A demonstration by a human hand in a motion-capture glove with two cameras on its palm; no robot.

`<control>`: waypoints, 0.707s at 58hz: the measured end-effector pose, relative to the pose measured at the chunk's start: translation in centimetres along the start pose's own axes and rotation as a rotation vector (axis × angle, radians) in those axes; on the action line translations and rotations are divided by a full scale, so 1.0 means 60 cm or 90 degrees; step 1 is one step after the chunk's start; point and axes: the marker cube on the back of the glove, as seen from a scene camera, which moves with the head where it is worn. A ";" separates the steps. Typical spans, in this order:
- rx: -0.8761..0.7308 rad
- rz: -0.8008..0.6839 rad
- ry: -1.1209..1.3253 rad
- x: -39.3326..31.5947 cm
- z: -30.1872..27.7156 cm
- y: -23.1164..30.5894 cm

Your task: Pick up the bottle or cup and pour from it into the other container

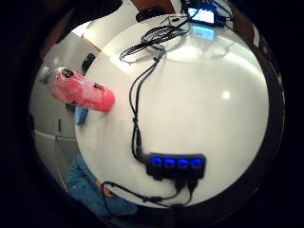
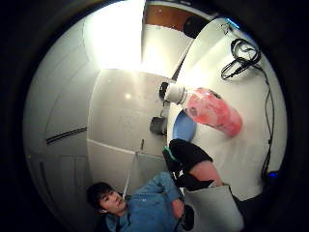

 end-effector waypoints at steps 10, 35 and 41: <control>-0.017 -0.010 -0.086 -0.007 0.074 -0.031; 0.112 -0.046 -0.235 -0.038 0.194 -0.080; 0.193 -0.078 -0.225 -0.048 0.211 -0.097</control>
